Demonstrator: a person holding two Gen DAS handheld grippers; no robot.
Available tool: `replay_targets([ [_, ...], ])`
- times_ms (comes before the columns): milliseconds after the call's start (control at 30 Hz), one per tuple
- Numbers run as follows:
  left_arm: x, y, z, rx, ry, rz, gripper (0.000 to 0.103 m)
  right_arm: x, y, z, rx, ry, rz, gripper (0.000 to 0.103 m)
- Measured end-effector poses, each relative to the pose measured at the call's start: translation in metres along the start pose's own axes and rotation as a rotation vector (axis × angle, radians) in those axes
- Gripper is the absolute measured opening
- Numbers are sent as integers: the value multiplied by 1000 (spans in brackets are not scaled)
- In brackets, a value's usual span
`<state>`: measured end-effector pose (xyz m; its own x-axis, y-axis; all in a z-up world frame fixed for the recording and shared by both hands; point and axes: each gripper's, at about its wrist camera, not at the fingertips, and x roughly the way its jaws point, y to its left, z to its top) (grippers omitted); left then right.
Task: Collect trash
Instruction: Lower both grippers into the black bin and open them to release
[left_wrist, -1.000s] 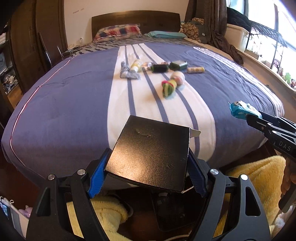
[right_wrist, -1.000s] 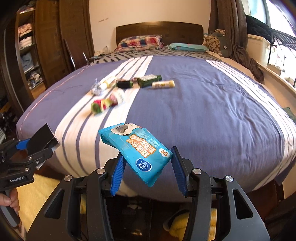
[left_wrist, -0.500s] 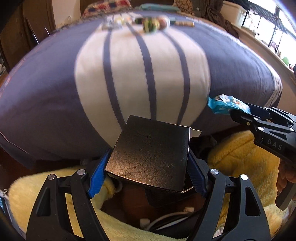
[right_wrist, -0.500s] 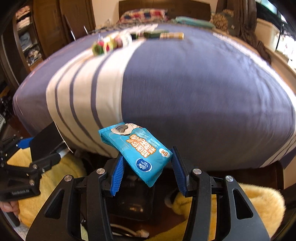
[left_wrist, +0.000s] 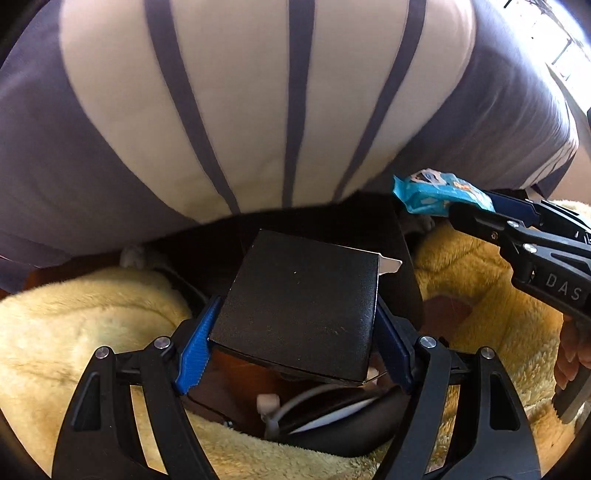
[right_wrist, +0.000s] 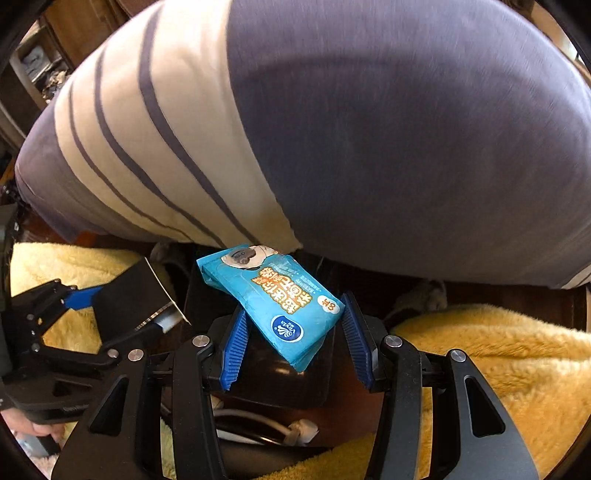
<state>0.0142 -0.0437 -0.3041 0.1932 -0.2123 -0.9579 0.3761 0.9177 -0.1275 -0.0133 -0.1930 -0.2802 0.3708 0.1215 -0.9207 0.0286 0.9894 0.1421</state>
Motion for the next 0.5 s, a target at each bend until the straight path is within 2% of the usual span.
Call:
replay_targets([
  [133, 6, -2, -2, -1, 22, -12, 74, 12, -2, -1, 5, 40, 12, 50],
  [333, 12, -2, -2, 0, 55, -31, 75, 23, -1, 2, 20, 63, 52, 56],
  [400, 13, -2, -1, 1, 56, -30, 80, 23, -3, 1, 25, 60, 57, 62],
  [500, 8, -2, 0, 1, 38, -16, 86, 17, -3, 3, 37, 49, 55, 64],
])
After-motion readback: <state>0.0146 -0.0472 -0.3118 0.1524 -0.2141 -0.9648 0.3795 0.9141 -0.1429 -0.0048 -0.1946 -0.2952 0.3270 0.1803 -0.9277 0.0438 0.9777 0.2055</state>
